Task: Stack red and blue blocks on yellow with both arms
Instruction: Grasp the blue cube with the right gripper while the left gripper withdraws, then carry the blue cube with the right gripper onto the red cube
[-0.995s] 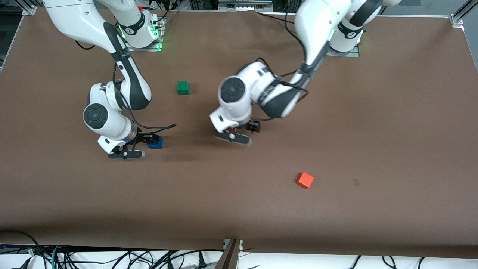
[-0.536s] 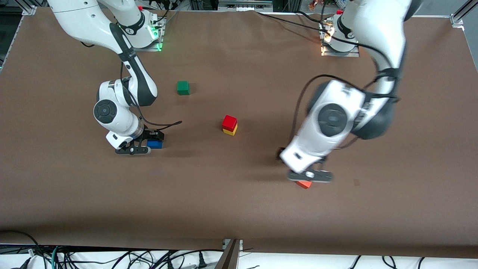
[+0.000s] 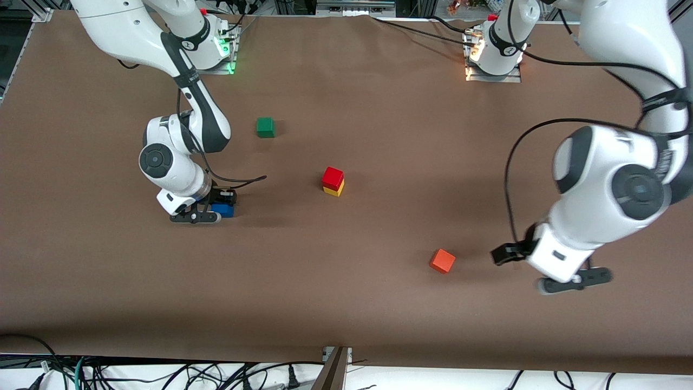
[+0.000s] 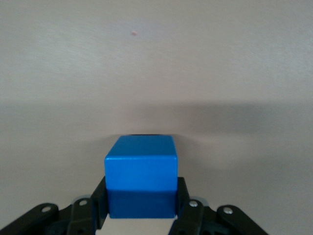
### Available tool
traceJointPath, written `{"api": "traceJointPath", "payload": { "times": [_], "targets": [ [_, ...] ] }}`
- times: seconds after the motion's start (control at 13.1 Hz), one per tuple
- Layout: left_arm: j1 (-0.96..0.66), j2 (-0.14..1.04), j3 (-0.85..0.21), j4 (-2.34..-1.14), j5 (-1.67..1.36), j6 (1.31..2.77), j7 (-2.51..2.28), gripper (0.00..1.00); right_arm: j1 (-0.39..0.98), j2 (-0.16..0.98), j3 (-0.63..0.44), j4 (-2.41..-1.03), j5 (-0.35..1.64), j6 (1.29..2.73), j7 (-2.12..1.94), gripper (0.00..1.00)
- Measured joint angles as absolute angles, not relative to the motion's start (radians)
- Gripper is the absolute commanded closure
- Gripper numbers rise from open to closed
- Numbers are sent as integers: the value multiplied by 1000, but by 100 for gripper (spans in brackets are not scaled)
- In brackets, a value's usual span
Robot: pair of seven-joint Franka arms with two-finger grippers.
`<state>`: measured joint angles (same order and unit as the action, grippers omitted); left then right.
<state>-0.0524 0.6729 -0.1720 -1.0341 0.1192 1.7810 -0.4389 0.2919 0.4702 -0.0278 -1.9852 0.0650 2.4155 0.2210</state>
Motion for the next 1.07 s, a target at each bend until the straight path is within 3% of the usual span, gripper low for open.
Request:
{"api": "traceJointPath", "payload": {
  "times": [0.23, 0.38, 0.61, 1.07],
  "targets": [
    [30, 590, -174, -1048, 119, 1673, -363, 0, 293, 432, 62, -1818, 66, 2169, 356, 69],
    [56, 489, -174, -1109, 99, 1649, -325, 0, 297, 413, 150, -1744, 67, 2089, 484, 69],
    [94, 324, -174, -1261, 32, 1630, -319, 0, 335, 412, 258, -1717, 67, 2082, 754, 68],
    [109, 108, -165, -1515, 20, 1596, -317, 0, 503, 429, 272, -1716, 66, 2154, 1110, 68]
  ]
}}
